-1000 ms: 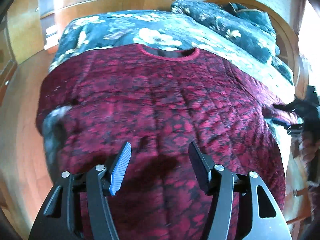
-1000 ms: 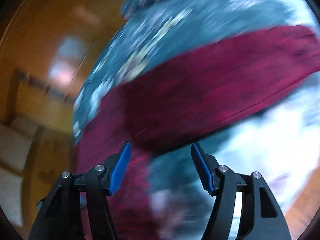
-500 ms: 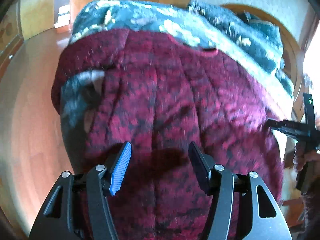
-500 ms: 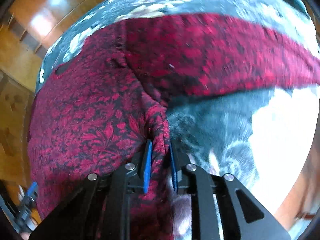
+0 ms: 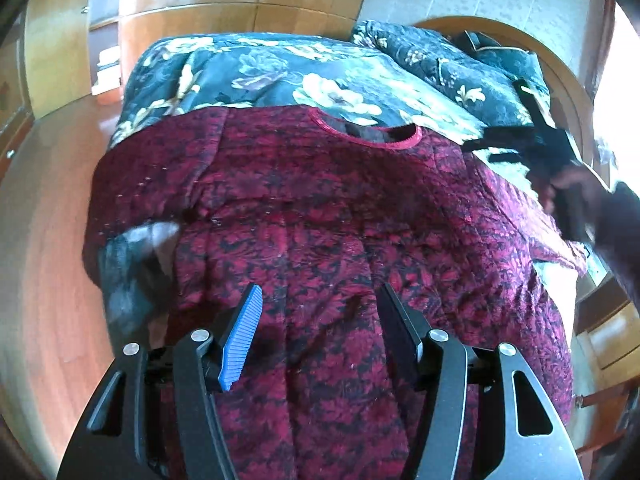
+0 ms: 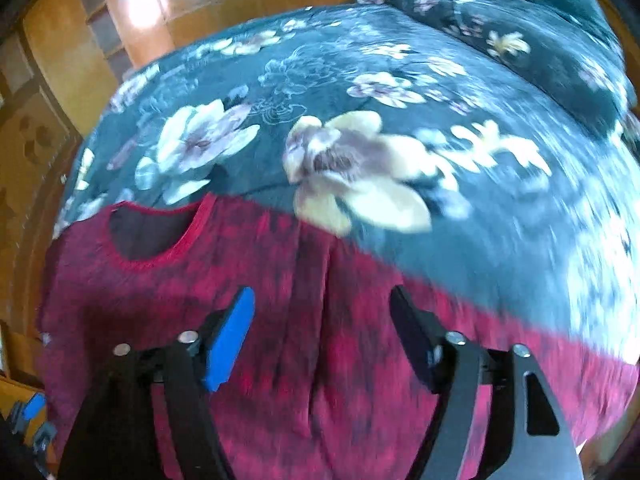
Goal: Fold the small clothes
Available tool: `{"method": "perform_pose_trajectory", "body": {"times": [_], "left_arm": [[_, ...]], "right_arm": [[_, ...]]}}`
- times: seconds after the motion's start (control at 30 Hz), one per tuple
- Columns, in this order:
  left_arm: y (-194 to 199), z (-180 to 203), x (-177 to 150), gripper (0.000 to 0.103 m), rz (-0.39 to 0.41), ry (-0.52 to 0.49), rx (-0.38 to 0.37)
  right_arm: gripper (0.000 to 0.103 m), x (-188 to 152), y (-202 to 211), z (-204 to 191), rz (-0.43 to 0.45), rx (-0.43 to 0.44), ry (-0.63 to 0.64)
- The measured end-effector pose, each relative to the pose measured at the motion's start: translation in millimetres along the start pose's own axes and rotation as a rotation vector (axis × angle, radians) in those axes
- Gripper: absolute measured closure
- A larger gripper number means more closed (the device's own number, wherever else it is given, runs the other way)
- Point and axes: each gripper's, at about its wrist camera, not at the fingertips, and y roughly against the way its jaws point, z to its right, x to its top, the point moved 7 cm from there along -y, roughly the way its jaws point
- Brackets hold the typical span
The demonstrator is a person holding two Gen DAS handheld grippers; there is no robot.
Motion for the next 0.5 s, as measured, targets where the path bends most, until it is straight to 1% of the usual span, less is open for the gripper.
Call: {"method": "perform_pose_trajectory", "body": {"times": [0.07, 0.13, 0.17, 0.2, 0.23, 0.27, 0.3, 0.37, 0.43, 0.5], "left_arm": [[-4.5, 1.5, 1.3, 0.044, -0.004, -0.006, -0.002], [-10.9, 2.8, 2.4, 0.044, -0.013, -0.010, -0.007], [-14.9, 2.8, 3.0, 0.044, -0.016, -0.011, -0.001], [-17.9, 3.0, 3.9, 0.044, -0.018, -0.009, -0.001], [-22.0, 3.2, 5.0, 0.044, -0.022, -0.005, -0.002], [-26.8, 3.0, 5.8, 0.044, -0.028, -0.002, 0.002], [-36.4, 1.4, 7.0, 0.044, -0.046, 0.002, 0.027], [-48.2, -0.4, 8.1, 0.044, -0.063, 0.012, 0.040], [-59.6, -0.8, 12.3, 0.039, -0.064, 0.006, 0.073], [-63.2, -0.1, 15.1, 0.038, -0.072, -0.009, 0.094]], "right_arm": [[0.022, 9.6, -17.1, 0.1, -0.020, -0.023, 0.036], [0.023, 9.9, -37.2, -0.5, -0.086, 0.011, 0.044], [0.040, 5.2, -47.5, -1.5, -0.139, 0.007, 0.071], [0.062, 1.1, -53.5, -2.4, -0.172, -0.019, 0.108], [0.070, -0.7, -53.6, -4.2, -0.172, -0.038, 0.146], [0.087, -0.1, -46.8, -6.5, -0.144, -0.055, 0.190], [0.090, 2.3, -39.9, -5.2, -0.112, -0.080, 0.208], [0.090, 6.4, -36.7, 7.1, -0.077, -0.127, 0.176], [0.091, 3.6, -48.6, 19.1, -0.086, -0.181, 0.135], [0.090, -2.3, -62.3, 16.2, -0.074, -0.254, 0.147]]}}
